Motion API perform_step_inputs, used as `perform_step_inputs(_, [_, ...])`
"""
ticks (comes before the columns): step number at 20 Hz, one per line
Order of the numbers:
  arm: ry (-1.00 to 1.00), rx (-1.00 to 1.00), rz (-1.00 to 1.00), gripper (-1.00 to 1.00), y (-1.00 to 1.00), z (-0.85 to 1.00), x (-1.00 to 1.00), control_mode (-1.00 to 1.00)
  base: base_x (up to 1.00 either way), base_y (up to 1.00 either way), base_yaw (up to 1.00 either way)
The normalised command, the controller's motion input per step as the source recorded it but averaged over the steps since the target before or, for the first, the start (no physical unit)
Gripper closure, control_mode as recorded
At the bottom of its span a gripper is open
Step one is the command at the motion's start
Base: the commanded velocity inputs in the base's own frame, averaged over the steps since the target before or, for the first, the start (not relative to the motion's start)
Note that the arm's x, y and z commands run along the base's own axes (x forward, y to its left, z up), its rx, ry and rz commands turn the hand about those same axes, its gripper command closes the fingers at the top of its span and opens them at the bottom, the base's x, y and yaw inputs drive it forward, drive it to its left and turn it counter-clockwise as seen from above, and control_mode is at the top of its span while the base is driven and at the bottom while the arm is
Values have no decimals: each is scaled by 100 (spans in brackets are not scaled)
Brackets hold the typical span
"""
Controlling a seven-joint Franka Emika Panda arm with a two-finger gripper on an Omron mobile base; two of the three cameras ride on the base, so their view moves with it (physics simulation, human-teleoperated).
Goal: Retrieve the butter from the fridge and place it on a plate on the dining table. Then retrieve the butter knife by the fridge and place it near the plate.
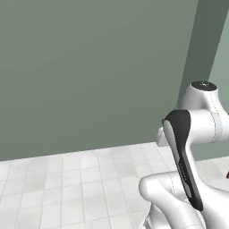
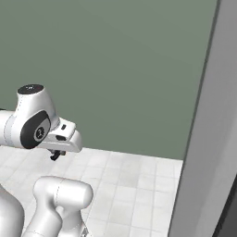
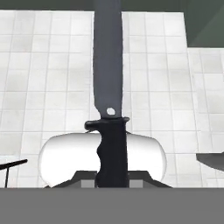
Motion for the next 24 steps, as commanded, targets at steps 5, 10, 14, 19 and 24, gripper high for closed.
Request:
perform_step_inputs(5, [0, 0, 0, 100, 0, 0, 0, 100, 100, 21, 0])
perform_step_inputs(10, [0, 0, 0, 100, 0, 0, 0, 100, 100, 48, 0])
perform_step_inputs(14, [0, 0, 0, 100, 0, 0, 0, 100, 100, 72, 12])
perform_step_inputs(19, [0, 0, 0, 100, 0, 0, 0, 100, 80, 72, 40])
perform_step_inputs(24, [0, 0, 0, 100, 0, 0, 0, 100, 39, 63, 76])
